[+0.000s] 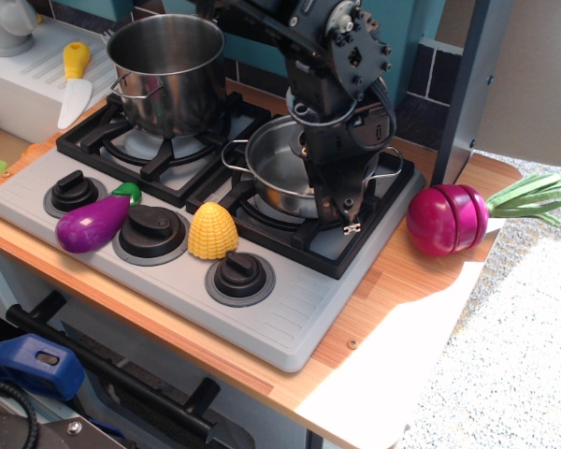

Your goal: Put pot or pan on stove

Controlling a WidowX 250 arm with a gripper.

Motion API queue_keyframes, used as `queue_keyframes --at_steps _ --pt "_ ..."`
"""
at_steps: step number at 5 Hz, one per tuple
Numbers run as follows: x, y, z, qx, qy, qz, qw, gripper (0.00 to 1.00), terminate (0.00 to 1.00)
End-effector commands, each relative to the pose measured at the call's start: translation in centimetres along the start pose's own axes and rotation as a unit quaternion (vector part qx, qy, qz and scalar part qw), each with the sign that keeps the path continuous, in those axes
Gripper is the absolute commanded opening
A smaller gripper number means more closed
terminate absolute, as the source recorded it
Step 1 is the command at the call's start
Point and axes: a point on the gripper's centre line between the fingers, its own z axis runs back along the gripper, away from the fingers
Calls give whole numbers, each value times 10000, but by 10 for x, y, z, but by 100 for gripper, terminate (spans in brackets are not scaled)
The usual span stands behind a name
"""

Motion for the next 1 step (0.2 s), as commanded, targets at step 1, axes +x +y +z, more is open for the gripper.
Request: queue_keyframes --at_steps 1 --pt "6 10 7 140 -142 4 9998 100 100"
